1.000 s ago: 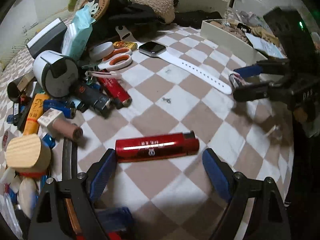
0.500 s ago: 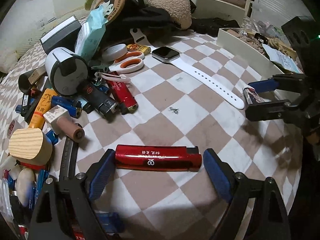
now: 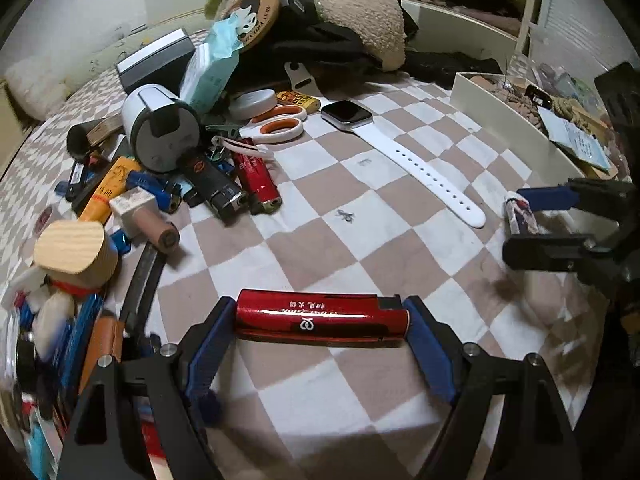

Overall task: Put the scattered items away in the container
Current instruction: 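Grasp the red lighter with the left tool, then carry the cartoon lighter and red lighter over the white tray with both tools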

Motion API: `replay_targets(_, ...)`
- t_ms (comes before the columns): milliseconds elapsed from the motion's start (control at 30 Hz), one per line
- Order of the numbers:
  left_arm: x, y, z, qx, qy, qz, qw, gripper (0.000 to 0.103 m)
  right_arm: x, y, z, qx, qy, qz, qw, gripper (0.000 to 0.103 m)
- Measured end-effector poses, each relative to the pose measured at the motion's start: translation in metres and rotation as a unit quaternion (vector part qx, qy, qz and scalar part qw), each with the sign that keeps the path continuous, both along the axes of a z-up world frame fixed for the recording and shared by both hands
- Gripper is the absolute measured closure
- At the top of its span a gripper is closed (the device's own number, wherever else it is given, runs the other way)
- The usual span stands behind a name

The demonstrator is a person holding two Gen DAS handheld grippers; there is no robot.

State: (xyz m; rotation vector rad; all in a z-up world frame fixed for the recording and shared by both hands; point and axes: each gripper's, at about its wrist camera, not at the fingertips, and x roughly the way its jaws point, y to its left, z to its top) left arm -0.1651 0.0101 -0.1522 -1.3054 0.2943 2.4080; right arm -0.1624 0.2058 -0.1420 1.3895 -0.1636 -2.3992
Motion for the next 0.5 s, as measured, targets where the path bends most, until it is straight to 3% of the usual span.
replay_targets(233, 0.025, 0.008, 0.012, 0.036, 0.009, 0.026, 0.9990, 0.019, 0.011, 0.001, 0.009, -0.004, 0.008, -0.013, 1.000, 0.017)
replay_targets(500, 0.051, 0.014, 0.042, 0.099, 0.042, 0.050, 0.9930, 0.019, 0.032, 0.017, 0.037, -0.047, 0.042, -0.032, 0.997, 0.017)
